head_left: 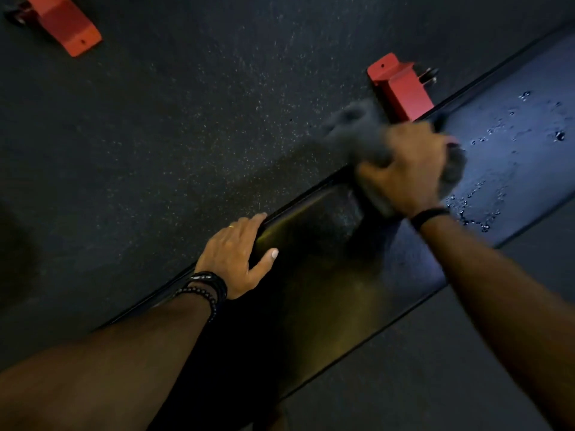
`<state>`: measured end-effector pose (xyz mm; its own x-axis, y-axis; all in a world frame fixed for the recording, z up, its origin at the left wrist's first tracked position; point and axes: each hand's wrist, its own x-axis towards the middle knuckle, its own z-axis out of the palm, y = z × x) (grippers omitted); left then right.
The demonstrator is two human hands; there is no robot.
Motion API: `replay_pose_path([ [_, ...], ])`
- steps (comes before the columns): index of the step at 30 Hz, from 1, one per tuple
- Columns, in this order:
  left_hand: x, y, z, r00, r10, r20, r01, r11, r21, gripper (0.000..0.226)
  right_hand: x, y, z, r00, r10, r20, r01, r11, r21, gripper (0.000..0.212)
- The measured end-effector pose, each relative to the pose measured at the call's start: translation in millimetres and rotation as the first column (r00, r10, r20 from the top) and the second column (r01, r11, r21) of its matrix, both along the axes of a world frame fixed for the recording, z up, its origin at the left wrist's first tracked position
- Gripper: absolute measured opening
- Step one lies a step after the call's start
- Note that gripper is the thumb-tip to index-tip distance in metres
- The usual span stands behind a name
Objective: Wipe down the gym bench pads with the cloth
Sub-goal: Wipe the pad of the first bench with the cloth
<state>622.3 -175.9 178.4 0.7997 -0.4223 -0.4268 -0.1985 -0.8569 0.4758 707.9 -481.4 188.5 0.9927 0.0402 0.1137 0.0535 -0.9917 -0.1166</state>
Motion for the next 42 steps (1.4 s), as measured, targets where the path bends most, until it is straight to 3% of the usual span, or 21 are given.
replay_pose_path([
  [2, -1, 1, 0, 1.000, -0.005, -0.005, 0.005, 1.000, 0.000, 0.075, 17, -29, -2, 0.938, -0.346, -0.023, 0.346, 0.938, 0.005, 0.057],
  [4, -4, 2, 0, 1.000, -0.008, -0.006, 0.008, 1.000, 0.001, 0.075, -5, -12, -1, 0.879, -0.477, -0.024, 0.477, 0.875, 0.086, 0.058],
  [6, -2, 3, 0, 1.000, -0.006, -0.005, 0.006, 1.000, 0.001, 0.075, -57, 27, -4, 0.921, -0.388, 0.032, 0.381, 0.915, 0.132, 0.052],
  [8, -3, 3, -1, 1.000, -0.006, -0.003, 0.006, 1.000, 0.004, 0.074, -113, 51, -4, 0.992, -0.126, 0.008, 0.124, 0.983, 0.135, 0.052],
  [10, -4, 3, -1, 1.000, -0.009, 0.005, 0.009, 1.000, 0.003, 0.073, -119, 31, -3, 0.993, 0.113, -0.029, -0.109, 0.987, 0.118, 0.052],
  [11, -3, 2, 0, 1.000, -0.009, 0.003, 0.009, 1.000, -0.003, 0.073, -107, 13, -4, 0.993, 0.115, -0.018, -0.113, 0.988, 0.101, 0.052],
  [13, -2, 2, 1, 1.000, -0.005, 0.015, 0.005, 1.000, -0.011, 0.072, -69, -16, -2, 0.987, -0.153, 0.044, 0.150, 0.987, 0.063, 0.053],
  [15, -2, 3, 1, 1.000, -0.006, 0.022, 0.007, 1.000, -0.012, 0.073, -43, -19, -2, 0.859, -0.509, 0.050, 0.502, 0.858, 0.107, 0.057],
  [17, -2, 4, 2, 1.000, 0.001, -0.011, -0.001, 1.000, -0.002, 0.074, -60, 18, -3, 0.775, -0.632, 0.024, 0.622, 0.769, 0.148, 0.055],
  [19, -2, 3, 5, 0.999, 0.003, -0.033, -0.003, 1.000, 0.002, 0.076, -108, 62, 2, 0.865, -0.501, -0.014, 0.497, 0.854, 0.153, 0.050],
  [21, 0, 1, 8, 1.000, -0.005, -0.024, 0.005, 1.000, 0.009, 0.075, -155, 78, 10, 0.979, -0.193, -0.070, 0.203, 0.962, 0.182, 0.051],
  [24, 1, 1, 4, 1.000, -0.011, -0.023, 0.011, 1.000, 0.020, 0.075, -150, 22, 8, 0.969, 0.211, -0.129, -0.189, 0.967, 0.169, 0.050],
  [25, 0, 1, 4, 1.000, -0.009, -0.026, 0.010, 1.000, 0.019, 0.075, -137, -5, 4, 0.977, 0.183, -0.109, -0.169, 0.978, 0.124, 0.049],
  [27, -2, 1, 4, 1.000, -0.001, -0.031, 0.002, 1.000, 0.016, 0.075, -101, -59, -3, 0.988, -0.146, -0.044, 0.149, 0.986, 0.078, 0.052],
  [29, -5, 2, 3, 1.000, -0.006, -0.021, 0.006, 1.000, 0.018, 0.073, -66, -82, -5, 0.814, -0.580, 0.008, 0.578, 0.813, 0.074, 0.066],
  [31, -5, 3, 2, 1.000, 0.008, -0.007, -0.008, 1.000, 0.022, 0.072, -54, -54, -5, 0.679, -0.733, 0.050, 0.731, 0.681, 0.053, 0.064],
  [33, -8, 3, 2, 1.000, -0.003, -0.006, 0.003, 0.999, 0.040, 0.072, -87, -5, -2, 0.771, -0.633, 0.069, 0.628, 0.774, 0.085, 0.054],
  [36, -8, -4, 7, 1.000, -0.024, 0.013, 0.023, 0.999, 0.040, 0.072, -173, 43, 1, 0.975, -0.220, -0.003, 0.217, 0.959, 0.185, 0.049],
  [39, 4, -25, 14, 0.998, -0.038, 0.045, 0.037, 0.999, 0.014, 0.075, -177, -1, 0, 0.996, 0.089, -0.009, -0.086, 0.975, 0.203, 0.048],
  [40, 12, -37, 16, 0.996, -0.055, 0.071, 0.054, 0.998, 0.013, 0.076, -164, -23, -3, 0.997, 0.072, 0.020, -0.074, 0.983, 0.170, 0.047],
  [42, 30, -71, 21, 0.992, -0.046, 0.114, 0.047, 0.999, -0.009, 0.076, -122, -68, -8, 0.974, -0.206, 0.096, 0.190, 0.970, 0.153, 0.047],
])
